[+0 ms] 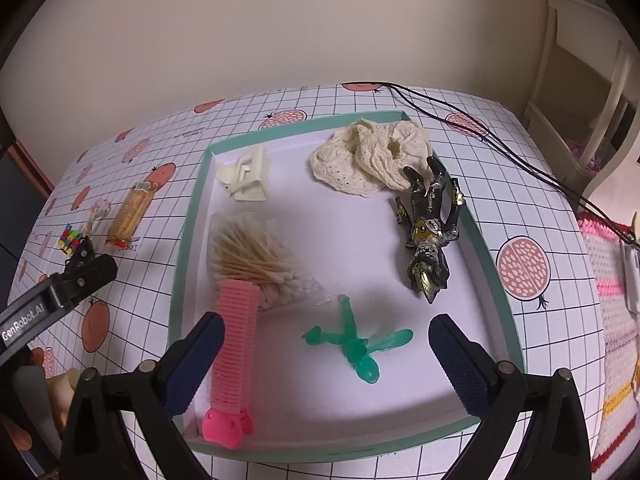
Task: Organize objects
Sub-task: 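Withdraw both tools from the tray toward the snack bar and block toy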
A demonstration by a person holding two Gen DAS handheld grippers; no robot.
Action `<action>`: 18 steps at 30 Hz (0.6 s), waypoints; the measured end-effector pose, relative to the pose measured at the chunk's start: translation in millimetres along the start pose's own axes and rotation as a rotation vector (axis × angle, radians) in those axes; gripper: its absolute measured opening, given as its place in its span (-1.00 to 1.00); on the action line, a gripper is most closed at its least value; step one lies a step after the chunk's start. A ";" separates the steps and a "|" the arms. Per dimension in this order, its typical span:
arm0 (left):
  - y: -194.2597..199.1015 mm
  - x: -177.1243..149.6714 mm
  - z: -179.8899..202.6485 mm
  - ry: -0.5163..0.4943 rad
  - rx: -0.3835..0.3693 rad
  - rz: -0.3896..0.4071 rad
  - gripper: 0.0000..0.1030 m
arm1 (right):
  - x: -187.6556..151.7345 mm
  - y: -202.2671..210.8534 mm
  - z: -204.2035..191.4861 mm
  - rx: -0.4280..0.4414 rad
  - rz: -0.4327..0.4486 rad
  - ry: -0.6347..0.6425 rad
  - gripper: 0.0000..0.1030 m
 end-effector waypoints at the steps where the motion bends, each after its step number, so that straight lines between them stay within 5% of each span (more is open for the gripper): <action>1: 0.1 0.2 -1.1 0.002 0.000 0.000 1.00 | 0.3 -0.1 -0.5 -0.002 0.001 0.001 1.00; 18: 9.7 19.9 -54.4 0.059 0.024 0.028 1.00 | 16.3 10.2 -38.1 0.058 0.098 0.025 1.00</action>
Point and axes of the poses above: each gripper's, at about its wrist camera, not at the fingertips, and y roughly against the way its jaws point, z to its right, x to its top, the point moved 2 cm from there along -y, roughly the way its jaws point, and after that the axes turned 4 degrees about z, right-handed, at the moved point
